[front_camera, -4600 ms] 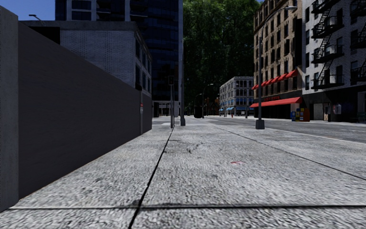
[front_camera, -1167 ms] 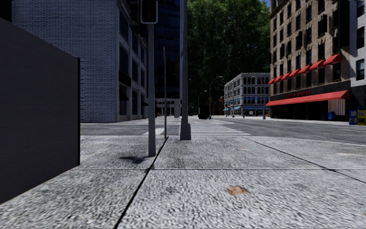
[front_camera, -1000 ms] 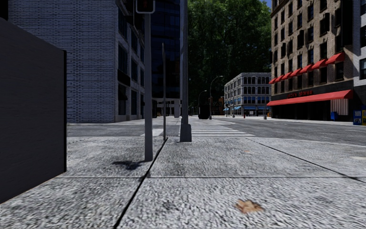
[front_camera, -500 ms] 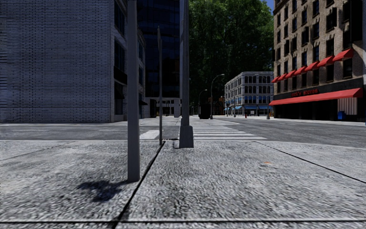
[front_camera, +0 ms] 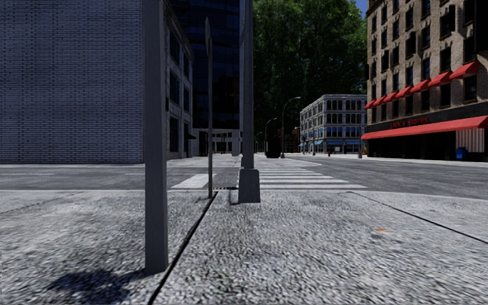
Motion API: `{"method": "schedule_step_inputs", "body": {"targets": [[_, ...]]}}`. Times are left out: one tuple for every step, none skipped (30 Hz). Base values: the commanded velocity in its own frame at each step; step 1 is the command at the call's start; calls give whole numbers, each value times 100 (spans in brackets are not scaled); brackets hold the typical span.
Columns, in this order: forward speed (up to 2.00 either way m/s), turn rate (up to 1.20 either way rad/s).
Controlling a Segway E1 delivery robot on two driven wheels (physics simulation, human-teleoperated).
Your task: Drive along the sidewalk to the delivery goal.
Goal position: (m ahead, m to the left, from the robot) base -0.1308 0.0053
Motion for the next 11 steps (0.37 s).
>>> {"method": "schedule_step_inputs", "body": {"targets": [[0,0],[0,0],[0,0],[0,0],[0,0],[0,0],[0,0],[0,0],[0,0],[0,0],[0,0]]}}
